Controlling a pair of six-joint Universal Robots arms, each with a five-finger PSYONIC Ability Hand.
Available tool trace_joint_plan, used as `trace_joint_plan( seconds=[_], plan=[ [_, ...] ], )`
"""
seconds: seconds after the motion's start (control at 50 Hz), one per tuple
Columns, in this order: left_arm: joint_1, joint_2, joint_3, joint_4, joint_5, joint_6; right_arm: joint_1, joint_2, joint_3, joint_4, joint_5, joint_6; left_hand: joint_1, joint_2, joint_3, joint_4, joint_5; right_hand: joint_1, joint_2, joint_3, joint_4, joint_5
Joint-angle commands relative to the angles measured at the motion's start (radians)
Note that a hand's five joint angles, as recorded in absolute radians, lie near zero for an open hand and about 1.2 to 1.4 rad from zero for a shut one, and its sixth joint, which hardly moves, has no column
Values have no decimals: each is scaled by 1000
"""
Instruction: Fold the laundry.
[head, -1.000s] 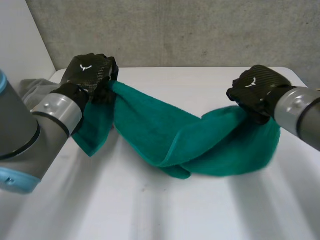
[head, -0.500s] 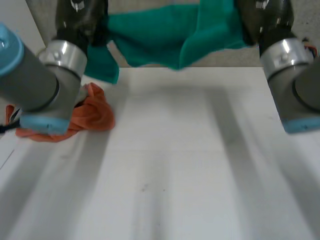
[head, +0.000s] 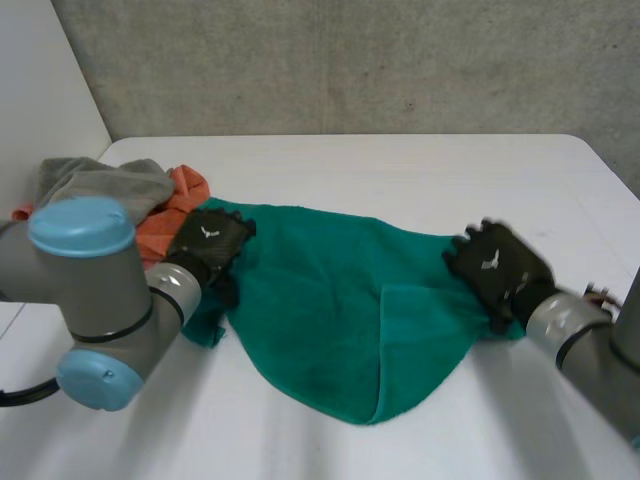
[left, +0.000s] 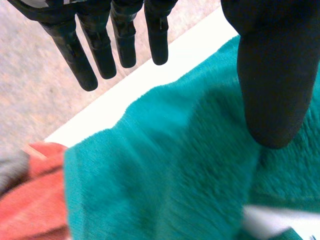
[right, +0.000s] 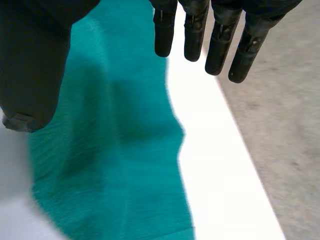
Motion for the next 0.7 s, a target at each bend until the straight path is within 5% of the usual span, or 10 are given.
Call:
trace_joint_plan(
  seconds=[0.02, 0.12, 0.34, 0.7],
  plan=[
    [9, 132, -80, -1, 1, 10, 3, 3, -254, 285, -72, 218, -19, 0, -10, 0, 11, 41, -16, 4, 13, 22],
    [42, 213, -181, 4, 4, 10, 19, 142, -459, 468, -125, 247, -19, 0, -10, 0, 11, 76, 19, 40, 48, 58],
    [168, 306, -309, 1, 78, 14, 143, 486, -884, 798, -93, 227, -10, 9, -1, 9, 19, 223, 166, 186, 195, 204],
    [202, 296, -321, -2, 120, 7, 200, 606, -883, 669, 10, 143, -13, 6, -4, 6, 16, 414, 356, 377, 386, 395]
  ],
)
